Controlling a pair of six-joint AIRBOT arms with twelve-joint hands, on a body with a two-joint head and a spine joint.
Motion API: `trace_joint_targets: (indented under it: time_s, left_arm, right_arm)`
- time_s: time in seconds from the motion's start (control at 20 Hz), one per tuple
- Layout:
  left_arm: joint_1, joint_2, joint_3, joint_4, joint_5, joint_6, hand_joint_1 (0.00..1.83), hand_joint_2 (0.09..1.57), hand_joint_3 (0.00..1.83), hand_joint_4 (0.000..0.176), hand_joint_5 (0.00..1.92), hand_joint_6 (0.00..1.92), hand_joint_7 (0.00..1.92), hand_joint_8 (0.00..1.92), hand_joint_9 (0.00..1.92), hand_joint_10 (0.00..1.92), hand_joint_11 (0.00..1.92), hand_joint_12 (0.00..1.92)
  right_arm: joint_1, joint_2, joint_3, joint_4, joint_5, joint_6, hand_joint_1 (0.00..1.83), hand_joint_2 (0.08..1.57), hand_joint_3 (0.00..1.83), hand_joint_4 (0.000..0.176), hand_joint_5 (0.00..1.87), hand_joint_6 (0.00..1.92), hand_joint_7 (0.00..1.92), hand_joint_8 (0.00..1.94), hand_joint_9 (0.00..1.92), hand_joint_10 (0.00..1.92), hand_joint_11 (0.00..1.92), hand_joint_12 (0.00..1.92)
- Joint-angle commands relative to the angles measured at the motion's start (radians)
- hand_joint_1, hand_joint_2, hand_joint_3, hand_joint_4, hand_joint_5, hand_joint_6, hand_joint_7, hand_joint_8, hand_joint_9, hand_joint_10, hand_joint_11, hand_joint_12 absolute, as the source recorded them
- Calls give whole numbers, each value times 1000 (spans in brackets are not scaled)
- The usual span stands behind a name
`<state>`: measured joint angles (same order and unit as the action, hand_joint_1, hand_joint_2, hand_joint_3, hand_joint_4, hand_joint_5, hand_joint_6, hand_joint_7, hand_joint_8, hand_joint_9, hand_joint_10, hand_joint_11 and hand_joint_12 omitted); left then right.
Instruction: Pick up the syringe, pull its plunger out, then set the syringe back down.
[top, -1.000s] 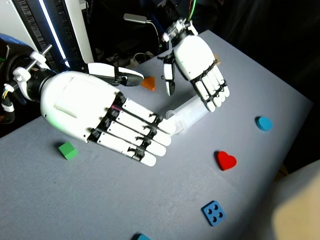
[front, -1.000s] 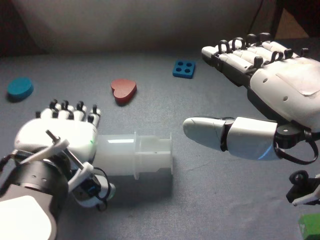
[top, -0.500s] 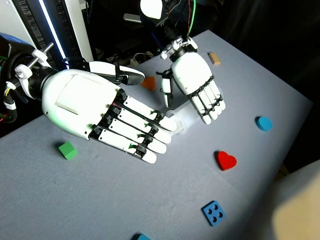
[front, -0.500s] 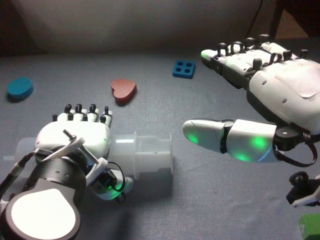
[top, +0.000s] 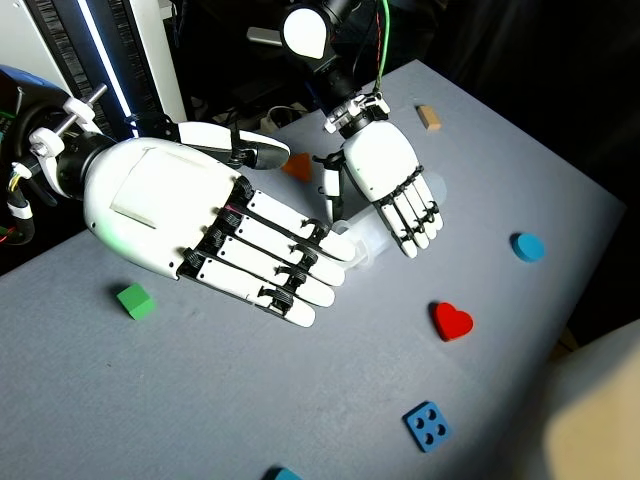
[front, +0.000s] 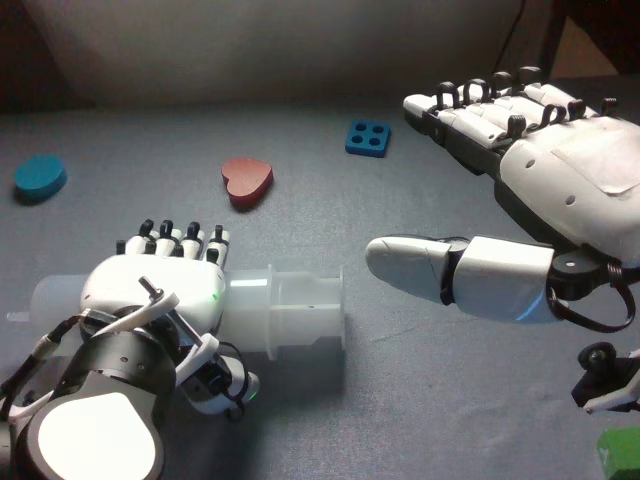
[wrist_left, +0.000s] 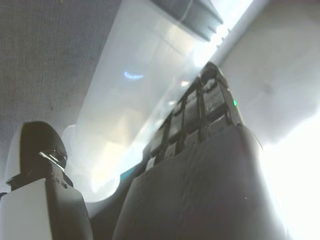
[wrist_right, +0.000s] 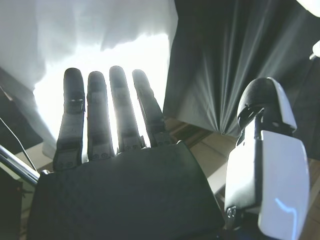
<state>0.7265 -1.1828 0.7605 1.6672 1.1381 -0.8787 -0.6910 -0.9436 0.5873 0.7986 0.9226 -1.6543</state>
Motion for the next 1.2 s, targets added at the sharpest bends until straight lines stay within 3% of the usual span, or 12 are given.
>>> trace_joint_targets:
  time_s: [0.0, 0.35, 0.45, 0.5, 0.55, 0.6, 0.7, 0.85, 0.9, 0.95, 1.0, 1.15]
  left_arm:
    - [-3, -5, 6, 74, 45, 5, 714, 1004, 2, 0, 0, 0, 0, 0, 0, 0, 0, 158]
    - [12, -14, 13, 75, 41, 5, 786, 959, 0, 0, 26, 3, 20, 3, 0, 0, 0, 227]
    - [15, -18, 20, 82, 29, 5, 795, 969, 0, 0, 85, 8, 76, 6, 55, 7, 0, 355]
    - [17, -20, 23, 85, 26, 5, 805, 983, 2, 0, 140, 10, 144, 10, 111, 11, 0, 452]
    - [19, -22, 26, 91, 23, 5, 848, 1013, 2, 0, 279, 12, 279, 10, 237, 13, 0, 701]
    - [21, -25, 28, 91, 22, 5, 848, 1013, 2, 0, 279, 12, 279, 10, 237, 13, 0, 701]
    - [28, -31, 31, 93, 22, 5, 969, 1058, 3, 0, 496, 14, 491, 9, 443, 20, 124, 903]
    - [47, -38, 34, 120, 21, 5, 1130, 1149, 1, 0, 745, 13, 805, 19, 762, 56, 411, 930]
    - [52, -38, 32, 121, 20, 5, 1210, 1187, 0, 0, 728, 997, 941, 897, 883, 104, 512, 1028]
    - [54, -38, 30, 123, 16, 5, 1331, 1172, 0, 0, 728, 1111, 974, 984, 814, 1135, 664, 1106]
    - [55, -36, 28, 135, 12, 5, 1366, 1157, 0, 0, 757, 1090, 975, 1017, 840, 1363, 821, 1172]
    - [45, -22, 26, 190, -34, 5, 1377, 1126, 0, 0, 861, 994, 1033, 919, 868, 1335, 822, 1237]
  right_arm:
    - [8, -2, -1, -64, 91, 8, 55, 980, 0, 0, 148, 1, 178, 0, 124, 3, 0, 557]
    - [8, -3, -1, -64, 92, 10, 82, 965, 0, 0, 186, 8, 203, 5, 165, 10, 0, 693]
    - [9, -3, -1, -64, 92, 10, 88, 962, 0, 0, 139, 0, 188, 1, 146, 0, 0, 627]
    - [9, -3, -1, -64, 93, 10, 86, 963, 0, 0, 149, 5, 188, 0, 146, 0, 0, 619]
    - [9, -3, -1, -64, 93, 10, 85, 963, 0, 0, 144, 2, 189, 1, 148, 1, 0, 618]
    - [9, -3, -1, -64, 93, 10, 85, 963, 0, 0, 144, 2, 189, 1, 148, 1, 0, 618]
    - [9, -3, -1, -64, 93, 10, 84, 958, 0, 0, 178, 15, 200, 5, 159, 5, 0, 617]
    - [9, -3, -1, -64, 93, 11, 87, 956, 0, 0, 139, 0, 187, 0, 139, 0, 0, 636]
    - [9, -3, -1, -64, 94, 11, 89, 957, 0, 0, 127, 1, 169, 2, 127, 1, 0, 593]
    - [9, -3, -1, -64, 94, 11, 89, 959, 0, 0, 115, 2, 158, 2, 108, 5, 0, 526]
    - [9, -3, -1, -64, 94, 12, 86, 963, 1, 0, 149, 9, 195, 8, 140, 11, 0, 600]
    - [8, -3, -1, -64, 94, 14, 85, 964, 0, 0, 158, 6, 204, 4, 154, 9, 0, 662]
